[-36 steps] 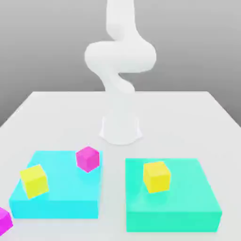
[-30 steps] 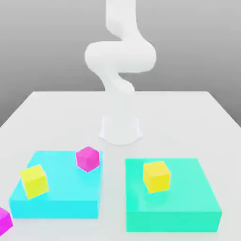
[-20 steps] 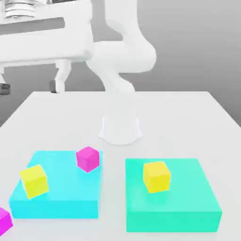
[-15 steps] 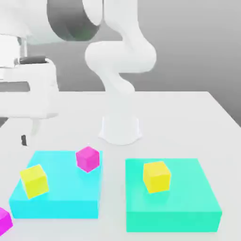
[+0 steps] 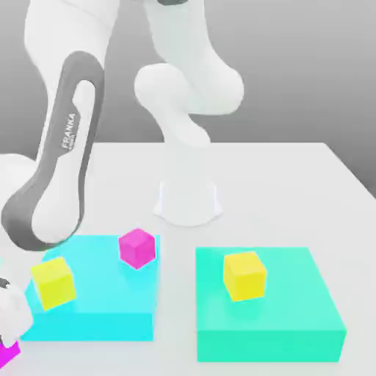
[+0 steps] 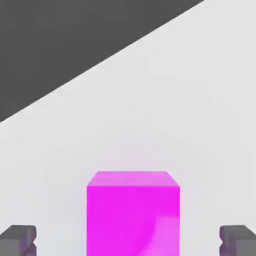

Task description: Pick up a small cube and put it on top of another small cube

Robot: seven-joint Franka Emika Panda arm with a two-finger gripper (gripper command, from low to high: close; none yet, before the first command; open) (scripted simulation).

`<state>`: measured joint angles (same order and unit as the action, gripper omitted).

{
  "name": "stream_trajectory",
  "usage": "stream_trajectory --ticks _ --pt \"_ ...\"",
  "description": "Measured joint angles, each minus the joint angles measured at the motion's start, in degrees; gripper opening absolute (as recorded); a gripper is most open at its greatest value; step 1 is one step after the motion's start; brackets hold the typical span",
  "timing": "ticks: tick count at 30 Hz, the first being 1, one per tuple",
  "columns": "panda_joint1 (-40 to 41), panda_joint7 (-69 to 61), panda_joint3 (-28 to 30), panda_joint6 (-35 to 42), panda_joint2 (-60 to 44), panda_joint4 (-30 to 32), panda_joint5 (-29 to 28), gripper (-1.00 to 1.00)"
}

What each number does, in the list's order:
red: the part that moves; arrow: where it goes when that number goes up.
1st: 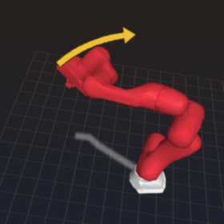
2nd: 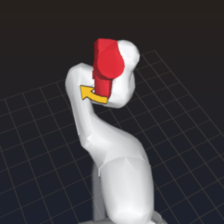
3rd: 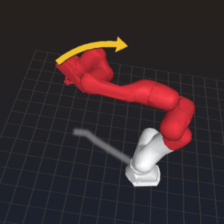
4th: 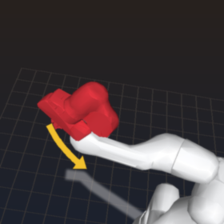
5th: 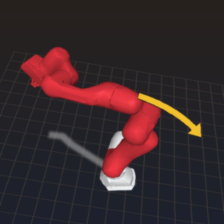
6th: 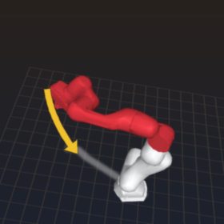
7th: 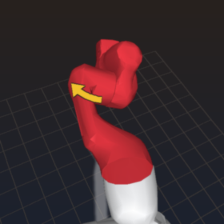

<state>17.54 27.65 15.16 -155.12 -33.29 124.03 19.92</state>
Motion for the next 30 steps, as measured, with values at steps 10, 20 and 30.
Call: stream_trajectory --ticks 10,20,30 --pt "-1.96 1.91 2.58 3.94 5.28 1.37 -2.68 -1.0" --pt "-12.62 14.73 3.93 14.6 24.18 11.59 -12.66 -1.0" --pt "-13.44 27.75 0.5 18.56 45.31 27.18 -21.07 -1.0"
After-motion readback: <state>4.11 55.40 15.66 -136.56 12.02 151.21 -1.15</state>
